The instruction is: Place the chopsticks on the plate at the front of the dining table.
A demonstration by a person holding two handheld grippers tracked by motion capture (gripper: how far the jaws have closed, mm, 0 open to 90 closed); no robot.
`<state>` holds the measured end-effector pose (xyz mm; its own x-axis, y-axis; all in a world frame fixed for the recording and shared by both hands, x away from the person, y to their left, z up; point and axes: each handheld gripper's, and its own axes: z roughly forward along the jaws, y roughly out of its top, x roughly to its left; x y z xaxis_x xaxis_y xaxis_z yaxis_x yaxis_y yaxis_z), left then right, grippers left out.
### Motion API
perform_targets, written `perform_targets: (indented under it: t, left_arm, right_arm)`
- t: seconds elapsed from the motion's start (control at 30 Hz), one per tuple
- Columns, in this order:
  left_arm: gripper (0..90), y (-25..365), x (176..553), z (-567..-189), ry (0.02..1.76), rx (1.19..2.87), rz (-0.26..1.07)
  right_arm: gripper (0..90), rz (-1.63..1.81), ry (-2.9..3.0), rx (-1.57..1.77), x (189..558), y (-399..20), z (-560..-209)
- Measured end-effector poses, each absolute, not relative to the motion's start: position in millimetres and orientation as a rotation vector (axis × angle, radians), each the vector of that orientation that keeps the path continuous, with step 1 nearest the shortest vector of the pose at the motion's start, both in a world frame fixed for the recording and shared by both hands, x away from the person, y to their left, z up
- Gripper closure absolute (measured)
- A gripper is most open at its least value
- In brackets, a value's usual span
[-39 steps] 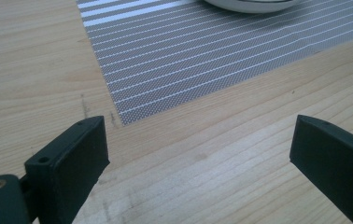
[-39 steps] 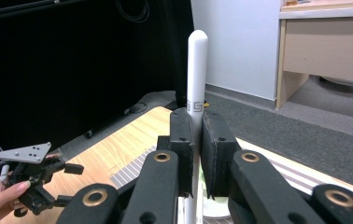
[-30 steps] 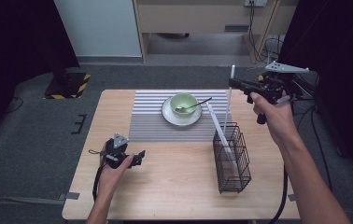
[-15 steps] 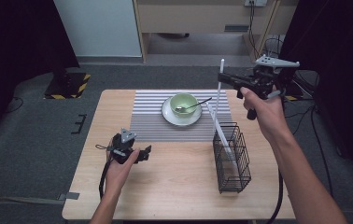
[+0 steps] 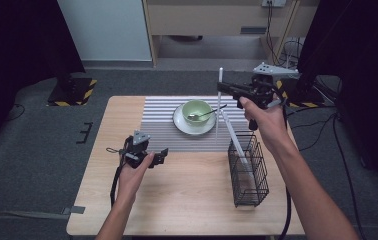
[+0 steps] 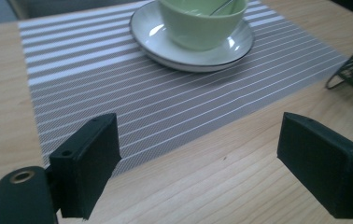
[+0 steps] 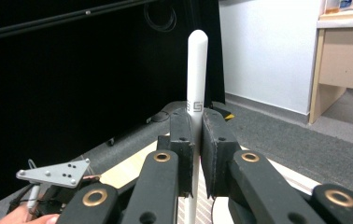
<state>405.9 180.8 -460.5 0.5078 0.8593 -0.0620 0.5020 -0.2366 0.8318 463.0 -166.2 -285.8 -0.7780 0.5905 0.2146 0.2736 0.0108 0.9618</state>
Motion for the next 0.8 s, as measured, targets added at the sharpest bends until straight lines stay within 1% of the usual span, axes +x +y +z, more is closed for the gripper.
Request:
perform_targets:
  t: [0.1, 0.3, 0.4, 0.8]
  left_arm:
    - [11.1, 172.2, 404.8, -454.0, 1.072, 1.888, 0.506]
    - [8.2, 152.9, 402.4, -443.6, 0.973, 1.87, 0.506]
    - [7.0, 137.7, 404.5, -440.3, 0.937, 1.867, 0.464]
    - [6.6, 109.1, 404.2, -431.1, 0.888, 1.822, 0.405]
  right_arm:
    - [84.3, 1.835, 2.05, 0.892, 463.1, -159.5, -287.8]
    - [84.3, 1.846, 2.058, 0.886, 462.2, -149.2, -290.2]
    - [84.3, 1.845, 2.061, 0.88, 462.0, -143.7, -291.4]
    - [84.3, 1.842, 2.045, 0.891, 462.5, -139.1, -292.0]
